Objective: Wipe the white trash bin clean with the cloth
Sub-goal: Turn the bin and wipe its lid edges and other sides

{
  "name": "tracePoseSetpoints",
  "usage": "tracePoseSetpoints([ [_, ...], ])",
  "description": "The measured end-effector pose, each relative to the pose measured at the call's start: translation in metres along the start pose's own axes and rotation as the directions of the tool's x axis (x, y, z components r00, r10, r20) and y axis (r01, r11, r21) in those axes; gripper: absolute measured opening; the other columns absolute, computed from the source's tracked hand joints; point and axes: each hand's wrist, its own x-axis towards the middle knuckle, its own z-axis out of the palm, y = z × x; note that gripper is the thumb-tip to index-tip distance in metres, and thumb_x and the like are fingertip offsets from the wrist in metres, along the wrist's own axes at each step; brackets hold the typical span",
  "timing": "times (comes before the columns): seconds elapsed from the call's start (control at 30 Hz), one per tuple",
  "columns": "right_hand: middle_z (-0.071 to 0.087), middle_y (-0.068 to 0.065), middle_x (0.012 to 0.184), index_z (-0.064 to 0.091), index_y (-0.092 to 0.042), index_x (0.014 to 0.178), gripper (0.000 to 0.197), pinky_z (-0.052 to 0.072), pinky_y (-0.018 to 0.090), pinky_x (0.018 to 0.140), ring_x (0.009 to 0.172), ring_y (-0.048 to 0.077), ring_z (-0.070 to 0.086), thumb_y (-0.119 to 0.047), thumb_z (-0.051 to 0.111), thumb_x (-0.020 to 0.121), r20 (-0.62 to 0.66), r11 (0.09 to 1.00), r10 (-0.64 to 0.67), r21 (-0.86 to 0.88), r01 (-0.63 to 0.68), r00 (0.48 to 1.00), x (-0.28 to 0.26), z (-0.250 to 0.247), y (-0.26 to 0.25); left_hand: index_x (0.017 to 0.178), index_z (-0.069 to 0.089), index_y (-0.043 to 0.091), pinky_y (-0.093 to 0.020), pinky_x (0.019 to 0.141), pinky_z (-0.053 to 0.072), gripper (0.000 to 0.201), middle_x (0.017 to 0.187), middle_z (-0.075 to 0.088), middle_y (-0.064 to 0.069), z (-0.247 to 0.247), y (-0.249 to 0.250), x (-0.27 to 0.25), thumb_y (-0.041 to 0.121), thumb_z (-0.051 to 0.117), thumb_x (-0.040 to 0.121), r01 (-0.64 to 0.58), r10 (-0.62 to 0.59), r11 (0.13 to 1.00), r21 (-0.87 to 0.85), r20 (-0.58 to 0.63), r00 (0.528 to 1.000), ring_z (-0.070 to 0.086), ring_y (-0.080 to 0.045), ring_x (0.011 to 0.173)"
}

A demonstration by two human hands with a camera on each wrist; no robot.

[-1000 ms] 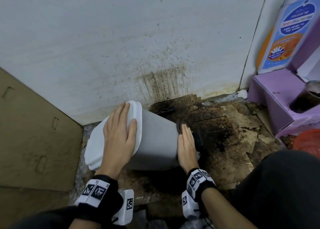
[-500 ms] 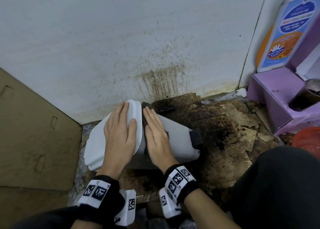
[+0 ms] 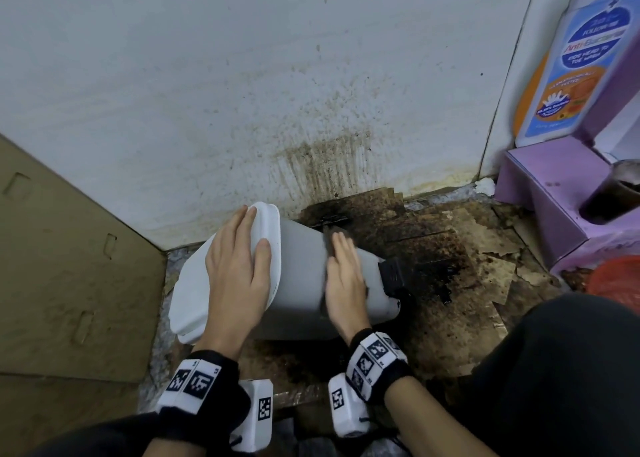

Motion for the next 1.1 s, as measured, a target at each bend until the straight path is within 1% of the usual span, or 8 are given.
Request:
tracePoseSetpoints([
  [0.23,0.015,-0.006,0.170,0.022,-0.018,0.162,0.052,0.007,0.021,0.126,0.156,0.002,0.004,-0.013,0.030,0.111,0.209,0.927,-0.374,0.061,0.369,0.904,-0.015,0.008,-0.050,0.161,0.035,0.018,-0.038,0.128,0.017,0.059,0.168,0.032,0.004,-0.001,-0.003,0.000,0.042,0.031,0.108,0.000,0.000,1.000,-0.012,0.010,1.000,0.024,-0.013,0.155],
  [0.33,0.018,-0.009,0.169,0.025,-0.018,0.161,0.051,0.010,0.025,0.128,0.156,0.000,0.006,-0.012,0.031,0.111,0.155,0.958,-0.283,-0.010,0.288,0.947,-0.004,-0.007,-0.001,0.161,0.035,0.021,-0.036,0.128,0.016,0.060,0.168,0.031,0.008,-0.004,-0.008,-0.002,0.044,0.029,0.107,-0.001,0.001,1.000,-0.024,0.012,1.000,0.023,-0.010,0.155],
  [0.43,0.015,-0.011,0.168,0.026,-0.018,0.161,0.050,0.009,0.034,0.129,0.157,0.005,0.006,-0.018,0.028,0.111,0.064,0.996,-0.019,-0.081,0.024,0.998,0.007,-0.023,0.049,0.161,0.035,0.023,-0.037,0.128,0.016,0.059,0.167,0.031,0.010,-0.006,-0.011,-0.003,0.044,0.029,0.107,-0.003,0.003,0.999,-0.036,0.002,1.000,0.023,-0.008,0.155],
  [0.57,0.018,-0.003,0.170,0.028,-0.015,0.160,0.050,0.000,0.023,0.126,0.158,0.012,0.008,-0.017,0.031,0.110,0.001,0.984,0.154,-0.087,-0.154,0.988,0.012,-0.023,0.054,0.162,0.034,0.024,-0.037,0.128,0.016,0.058,0.168,0.029,0.010,-0.005,-0.009,-0.005,0.045,0.029,0.107,0.001,-0.001,0.999,-0.034,0.006,1.000,0.022,-0.009,0.155],
  [0.73,0.015,-0.008,0.170,0.025,-0.019,0.161,0.057,0.001,0.022,0.126,0.157,0.005,0.003,-0.026,0.028,0.105,0.093,0.999,-0.045,-0.025,0.048,0.995,-0.002,0.005,-0.018,0.161,0.037,0.021,-0.042,0.127,0.019,0.059,0.168,0.032,0.006,-0.002,-0.006,-0.002,0.043,0.029,0.107,0.010,-0.010,1.000,-0.012,-0.012,1.000,0.025,-0.014,0.154],
  [0.93,0.021,-0.010,0.169,0.026,-0.021,0.161,0.051,0.008,0.019,0.126,0.155,-0.001,0.008,-0.015,0.030,0.111,0.217,0.935,-0.354,0.073,0.346,0.910,-0.005,0.011,-0.056,0.161,0.035,0.020,-0.040,0.128,0.017,0.058,0.168,0.031,0.005,-0.001,-0.004,-0.005,0.043,0.030,0.108,0.003,-0.003,1.000,-0.013,0.001,1.000,0.024,-0.014,0.155],
  [1.0,0.023,-0.009,0.168,0.028,-0.020,0.161,0.051,0.010,0.021,0.126,0.155,0.000,0.010,-0.013,0.032,0.110,0.196,0.934,-0.353,0.010,0.358,0.915,-0.001,0.004,-0.030,0.162,0.035,0.022,-0.036,0.128,0.015,0.059,0.168,0.030,0.007,-0.003,-0.007,-0.005,0.045,0.030,0.107,0.003,-0.003,1.000,-0.023,0.004,1.000,0.023,-0.011,0.155],
  [1.1,0.024,-0.008,0.167,0.031,-0.018,0.159,0.050,0.009,0.026,0.128,0.155,0.002,0.011,-0.015,0.028,0.110,0.120,0.985,-0.148,-0.069,0.157,0.982,0.007,-0.016,0.023,0.161,0.035,0.025,-0.028,0.125,0.012,0.060,0.168,0.030,0.011,-0.006,-0.012,-0.004,0.047,0.029,0.106,0.008,-0.009,1.000,-0.021,-0.009,1.000,0.022,-0.007,0.155],
])
